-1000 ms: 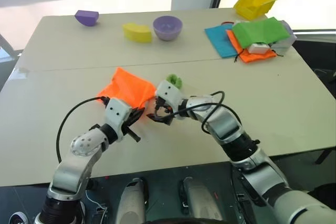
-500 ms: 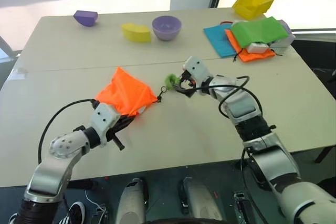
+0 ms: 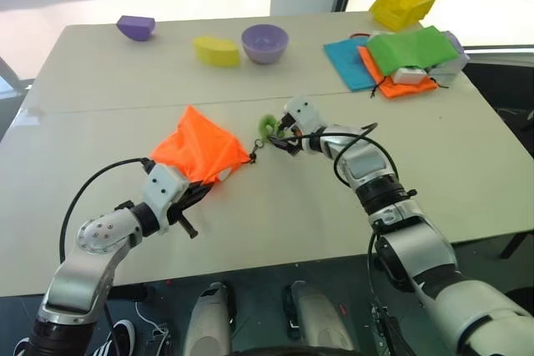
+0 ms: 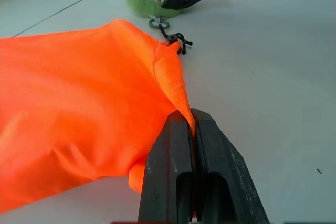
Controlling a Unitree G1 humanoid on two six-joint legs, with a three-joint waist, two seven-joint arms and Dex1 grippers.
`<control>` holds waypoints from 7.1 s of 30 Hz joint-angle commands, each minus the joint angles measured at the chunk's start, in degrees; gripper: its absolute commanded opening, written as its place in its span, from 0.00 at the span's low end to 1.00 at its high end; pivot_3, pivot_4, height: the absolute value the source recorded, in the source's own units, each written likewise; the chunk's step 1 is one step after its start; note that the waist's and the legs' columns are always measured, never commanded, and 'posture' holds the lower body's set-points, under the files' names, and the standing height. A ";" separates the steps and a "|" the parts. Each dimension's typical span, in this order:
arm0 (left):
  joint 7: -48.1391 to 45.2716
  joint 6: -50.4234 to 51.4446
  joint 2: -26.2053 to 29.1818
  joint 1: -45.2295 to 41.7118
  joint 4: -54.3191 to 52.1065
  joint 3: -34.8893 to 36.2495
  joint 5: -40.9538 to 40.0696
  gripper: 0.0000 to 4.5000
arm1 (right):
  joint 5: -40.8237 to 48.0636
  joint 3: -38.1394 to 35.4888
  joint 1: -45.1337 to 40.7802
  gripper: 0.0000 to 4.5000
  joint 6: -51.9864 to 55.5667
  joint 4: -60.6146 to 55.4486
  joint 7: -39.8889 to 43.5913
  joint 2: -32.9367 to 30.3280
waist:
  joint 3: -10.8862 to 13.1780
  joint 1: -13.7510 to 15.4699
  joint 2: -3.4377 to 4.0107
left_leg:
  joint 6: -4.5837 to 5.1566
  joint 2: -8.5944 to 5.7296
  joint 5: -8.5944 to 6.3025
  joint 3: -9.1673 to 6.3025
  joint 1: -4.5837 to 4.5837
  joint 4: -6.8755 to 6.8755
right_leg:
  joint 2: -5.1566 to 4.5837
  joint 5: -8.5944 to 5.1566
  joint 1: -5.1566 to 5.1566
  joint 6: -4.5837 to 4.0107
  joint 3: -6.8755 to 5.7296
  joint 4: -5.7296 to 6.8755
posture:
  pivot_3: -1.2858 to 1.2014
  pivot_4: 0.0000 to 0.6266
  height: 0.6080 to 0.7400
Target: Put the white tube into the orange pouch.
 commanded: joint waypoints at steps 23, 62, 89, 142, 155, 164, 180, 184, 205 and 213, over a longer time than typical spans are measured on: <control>-9.51 0.60 2.46 -1.62 5.55 4.70 -8.94 0.06 | 16.91 -8.81 24.34 0.00 33.95 -50.60 6.19 -15.71 | -0.02 0.42 0.02 | 0.02 0.03 0.00 -0.02 -0.01 0.08 | -0.08 -0.05 0.04 -0.30 0.01 -0.09 | 0.52 0.24 1.00; -21.20 -15.56 -17.11 -43.37 49.26 -15.83 4.19 0.62 | 23.87 -13.36 20.76 0.00 29.61 -54.31 -2.40 -12.49 | -0.04 1.78 0.06 | 0.21 -0.11 0.13 0.04 -0.11 0.23 | 0.29 0.27 0.07 0.28 0.01 -0.01 | 0.52 0.24 1.00; -21.99 -16.57 -17.05 -44.54 51.64 -14.74 6.50 0.00 | 23.80 -12.40 18.90 0.00 27.39 -54.21 -5.17 -11.61 | -0.04 1.81 0.06 | 0.21 -0.10 0.13 0.03 -0.14 0.41 | 0.27 0.28 0.12 0.30 0.00 0.02 | 0.52 0.24 1.00; -25.09 -11.36 -17.95 -43.70 49.41 -15.28 6.55 0.00 | 24.74 -15.34 16.69 0.00 25.91 -52.70 -9.74 -9.37 | -0.04 1.79 0.06 | 0.21 -0.10 0.13 0.03 -0.14 0.44 | 0.27 0.29 0.13 0.32 0.00 0.06 | 0.52 0.24 1.00; -23.55 -8.62 -18.56 -43.21 48.90 -13.18 4.36 0.36 | 24.60 -15.44 16.09 0.00 25.70 -51.70 -9.48 -9.62 | -0.04 1.78 0.06 | 0.21 -0.10 0.13 0.03 -0.14 0.44 | 0.27 0.29 0.13 0.32 0.00 0.07 | 0.52 0.24 1.00; -23.80 -10.06 -18.26 -43.19 48.63 -13.36 4.77 0.36 | 24.85 -15.34 16.14 0.00 25.92 -52.14 -9.37 -9.52 | -0.04 1.79 0.06 | 0.21 -0.10 0.13 0.03 -0.13 0.46 | 0.27 0.29 0.13 0.32 0.00 0.10 | 0.52 0.24 1.00; -23.46 -9.96 -17.51 -43.44 49.17 -14.14 6.20 0.01 | 24.73 -15.37 16.04 0.00 25.68 -51.91 -9.60 -9.36 | -0.04 1.78 0.06 | 0.21 -0.10 0.13 0.03 -0.14 0.46 | 0.27 0.29 0.13 0.32 0.00 0.11 | 0.52 0.24 1.00; -24.18 -9.31 -17.24 -43.13 48.72 -14.57 6.28 0.01 | 24.69 -15.56 15.88 0.00 25.64 -51.87 -9.73 -9.40 | -0.04 1.79 0.06 | 0.21 -0.10 0.13 0.03 -0.14 0.46 | 0.27 0.29 0.12 0.32 0.00 0.10 | 0.52 0.24 1.00; -27.10 -6.68 -12.83 -40.30 44.30 -17.18 7.04 0.01 | 24.57 -21.19 12.20 0.00 22.12 -47.52 -14.35 -7.22 | -0.04 1.78 0.06 | 0.21 -0.10 0.13 0.03 -0.14 0.46 | 0.26 0.29 0.12 0.32 0.00 0.12 | 0.52 0.24 1.00; -29.55 -5.05 -9.59 -38.76 42.26 -17.50 6.82 0.01 | 24.48 -21.10 12.24 0.00 21.22 -47.05 -14.60 -7.60 | -0.05 1.68 0.07 | 0.21 -0.10 0.13 0.03 -0.14 0.47 | 0.26 0.29 0.12 0.32 0.00 0.12 | 0.52 0.24 1.00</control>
